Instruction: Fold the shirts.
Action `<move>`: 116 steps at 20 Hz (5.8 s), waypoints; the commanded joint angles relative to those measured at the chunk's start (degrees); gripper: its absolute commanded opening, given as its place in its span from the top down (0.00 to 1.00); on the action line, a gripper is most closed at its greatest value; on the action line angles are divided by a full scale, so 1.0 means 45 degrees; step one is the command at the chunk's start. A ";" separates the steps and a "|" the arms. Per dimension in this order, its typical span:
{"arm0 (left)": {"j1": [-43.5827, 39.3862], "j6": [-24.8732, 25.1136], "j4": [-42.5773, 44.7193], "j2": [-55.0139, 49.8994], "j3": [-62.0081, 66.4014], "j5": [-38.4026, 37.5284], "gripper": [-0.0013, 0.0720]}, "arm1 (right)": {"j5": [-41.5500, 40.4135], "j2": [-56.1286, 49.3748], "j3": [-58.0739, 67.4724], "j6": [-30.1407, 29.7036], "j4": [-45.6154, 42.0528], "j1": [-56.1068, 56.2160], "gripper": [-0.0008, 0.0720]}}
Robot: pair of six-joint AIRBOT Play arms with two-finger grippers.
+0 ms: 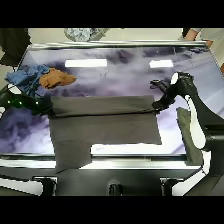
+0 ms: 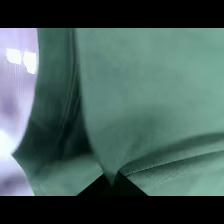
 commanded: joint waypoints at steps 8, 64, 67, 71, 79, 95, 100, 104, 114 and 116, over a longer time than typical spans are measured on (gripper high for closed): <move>0.1103 -0.0223 0.0078 0.1511 0.0194 -0.2506 0.41 | 0.2681 0.2059 0.0053 -0.0253 0.0563 -0.1899 0.29; 0.0792 -0.0379 -0.3857 0.0636 0.0024 0.2191 0.95 | -0.3152 0.0379 -0.0194 0.0743 0.2875 -0.0651 0.91; 0.0797 -0.0690 -0.3662 -0.0520 0.0107 0.1943 0.95 | -0.3769 -0.0175 -0.0194 0.0801 0.2977 -0.0457 0.91; 0.0806 -0.0704 -0.3434 -0.1073 0.0112 0.1370 0.94 | -0.3891 -0.0437 -0.0175 0.0753 0.3857 -0.0316 0.84; 0.0709 -0.0034 -0.3517 0.0170 0.1243 0.0311 0.36 | -0.1836 0.0180 0.0039 0.0141 0.5173 -0.2618 0.03; -0.4017 0.0350 -0.3517 0.2701 0.1200 0.1758 0.64 | -0.1083 -0.0423 -0.0141 0.0845 0.7417 -0.1506 0.91; -0.7436 -0.0758 -0.3521 0.0330 0.1205 0.3706 0.94 | -0.0087 0.2453 -0.0141 0.0850 0.7412 -0.1491 0.91; -0.9136 -0.2069 -0.4711 -0.1039 0.1205 0.5770 0.94 | 0.0865 0.4838 -0.0141 0.0908 0.7320 -0.1491 0.91; -1.2352 -0.0063 -1.3760 -0.3740 0.1243 0.9243 0.95 | 0.1821 0.8170 -0.0141 0.1802 0.6645 -0.1496 0.91; -1.1944 0.0505 -1.3148 -0.3322 0.1239 0.8981 0.95 | 0.1457 0.7898 -0.0146 0.1797 0.6601 -0.1491 0.91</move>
